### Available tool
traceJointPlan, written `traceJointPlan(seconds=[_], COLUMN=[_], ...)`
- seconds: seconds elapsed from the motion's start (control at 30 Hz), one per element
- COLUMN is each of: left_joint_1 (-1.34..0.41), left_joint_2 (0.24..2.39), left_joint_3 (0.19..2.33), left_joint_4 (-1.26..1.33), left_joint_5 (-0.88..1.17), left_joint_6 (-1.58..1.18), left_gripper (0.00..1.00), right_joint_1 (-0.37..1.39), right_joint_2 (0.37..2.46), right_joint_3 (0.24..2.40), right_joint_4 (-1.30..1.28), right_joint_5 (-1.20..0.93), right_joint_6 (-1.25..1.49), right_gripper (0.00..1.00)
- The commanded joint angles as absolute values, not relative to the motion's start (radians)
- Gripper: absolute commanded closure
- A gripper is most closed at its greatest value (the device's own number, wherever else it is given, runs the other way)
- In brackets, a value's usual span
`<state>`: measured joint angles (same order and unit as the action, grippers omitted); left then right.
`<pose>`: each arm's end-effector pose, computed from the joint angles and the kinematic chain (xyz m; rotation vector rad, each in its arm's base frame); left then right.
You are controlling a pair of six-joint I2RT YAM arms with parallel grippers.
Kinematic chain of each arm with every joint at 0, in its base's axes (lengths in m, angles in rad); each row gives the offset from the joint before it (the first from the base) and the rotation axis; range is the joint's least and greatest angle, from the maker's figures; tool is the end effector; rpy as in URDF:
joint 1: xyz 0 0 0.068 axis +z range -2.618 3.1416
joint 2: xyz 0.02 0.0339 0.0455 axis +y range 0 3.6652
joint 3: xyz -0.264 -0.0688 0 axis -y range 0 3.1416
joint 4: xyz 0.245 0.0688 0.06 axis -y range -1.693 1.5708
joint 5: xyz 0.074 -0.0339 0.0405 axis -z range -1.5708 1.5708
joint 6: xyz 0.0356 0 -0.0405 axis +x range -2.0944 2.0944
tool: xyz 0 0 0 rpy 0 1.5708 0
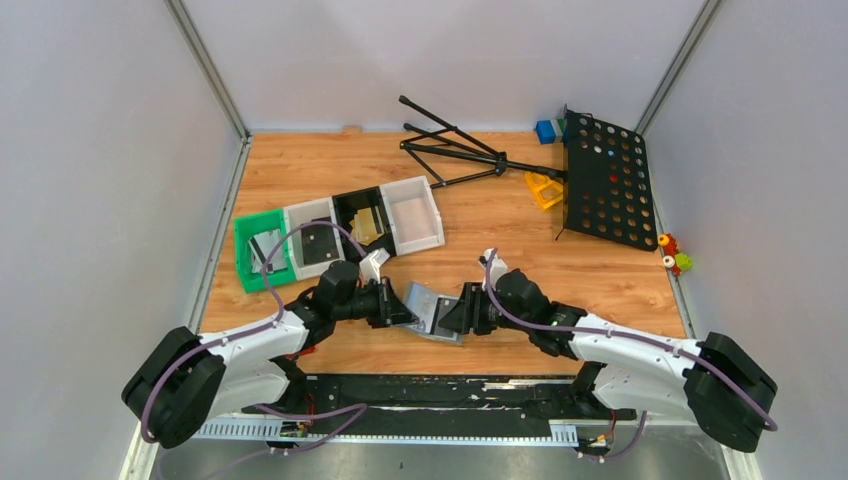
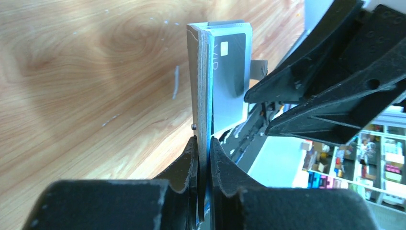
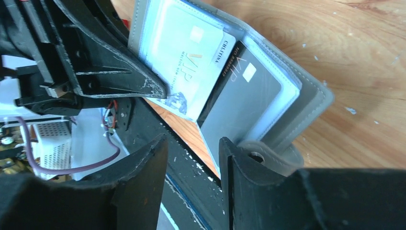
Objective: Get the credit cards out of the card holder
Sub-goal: Remove the credit card from the card holder.
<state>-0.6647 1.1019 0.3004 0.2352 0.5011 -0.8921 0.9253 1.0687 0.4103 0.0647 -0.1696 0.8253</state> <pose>0.1493 -0.1387 0.1583 0.0629 2.4229 -1.3630 0.1239 0.1745 0.1814 -0.2287 2.3968 1.1125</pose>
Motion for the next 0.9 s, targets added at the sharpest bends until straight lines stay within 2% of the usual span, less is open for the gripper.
traceJointPlan(seconds=[0.0, 0.5, 0.67, 0.8, 0.87], left_joint_1=[-0.66, -0.66, -0.66, -0.66, -0.66], left_joint_2=[1.095, 1.022, 1.008, 1.003, 1.004], left_joint_3=[0.254, 0.2, 0.196, 0.186, 0.173], left_joint_4=[0.484, 0.696, 0.748, 0.784, 0.832], left_joint_5=[0.585, 0.653, 0.67, 0.665, 0.659], left_joint_6=[-1.012, -1.18, -1.223, -1.244, -1.268], left_gripper=[1.0, 1.0, 1.0, 1.0, 1.0], right_joint_1=[0.911, 0.801, 0.794, 0.793, 0.793], right_joint_2=[1.028, 1.171, 1.167, 1.139, 1.116], right_joint_3=[0.367, 0.338, 0.302, 0.26, 0.242], right_joint_4=[0.241, 0.51, 0.653, 0.743, 0.761], right_joint_5=[-0.232, -0.39, -0.424, -0.424, -0.418], right_joint_6=[0.911, 1.043, 1.102, 1.155, 1.163], right_gripper=[0.56, 0.59, 0.66, 0.79, 0.82])
